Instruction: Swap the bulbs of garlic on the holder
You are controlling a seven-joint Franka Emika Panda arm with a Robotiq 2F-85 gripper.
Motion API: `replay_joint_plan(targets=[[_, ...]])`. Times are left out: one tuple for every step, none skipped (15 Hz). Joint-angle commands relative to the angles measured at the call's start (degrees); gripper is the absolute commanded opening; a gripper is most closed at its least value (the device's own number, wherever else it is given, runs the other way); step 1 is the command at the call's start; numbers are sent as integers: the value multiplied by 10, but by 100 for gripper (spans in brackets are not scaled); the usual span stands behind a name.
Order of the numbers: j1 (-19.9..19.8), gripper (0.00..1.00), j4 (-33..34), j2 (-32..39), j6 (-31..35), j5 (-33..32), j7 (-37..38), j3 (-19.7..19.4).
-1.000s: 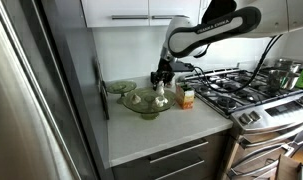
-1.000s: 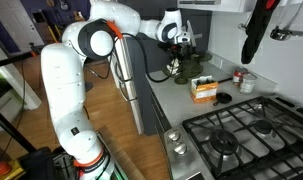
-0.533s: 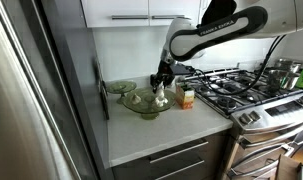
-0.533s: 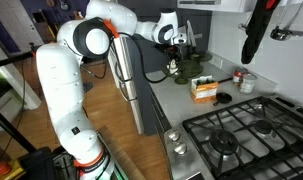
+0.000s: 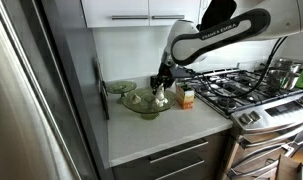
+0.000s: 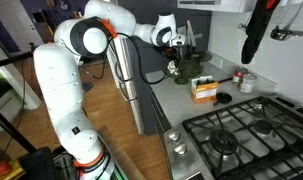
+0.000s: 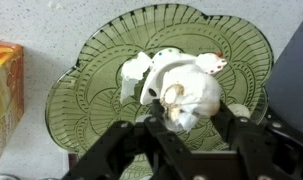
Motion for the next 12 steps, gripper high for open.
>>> replay_joint_plan(targets=[[6, 27, -29, -16, 31, -12, 24, -6], [6, 27, -30, -16, 34, -15, 26, -6], [6, 27, -32, -16, 37, -17, 29, -7], [6, 27, -33, -16, 39, -18, 30, -7], [6, 27, -33, -15, 39, -19, 31, -7], [6, 27, -33, -15, 32, -21, 34, -8], [6, 27, -34, -15, 29, -21, 35, -8], [6, 27, -35, -15, 27, -20, 36, -8], [6, 27, -35, -15, 23, -19, 36, -7], [6, 27, -36, -15, 24, -20, 35, -8], [6, 27, -35, -14, 26, -19, 35, -8], [6, 27, -34, -13, 27, -20, 36, -8]])
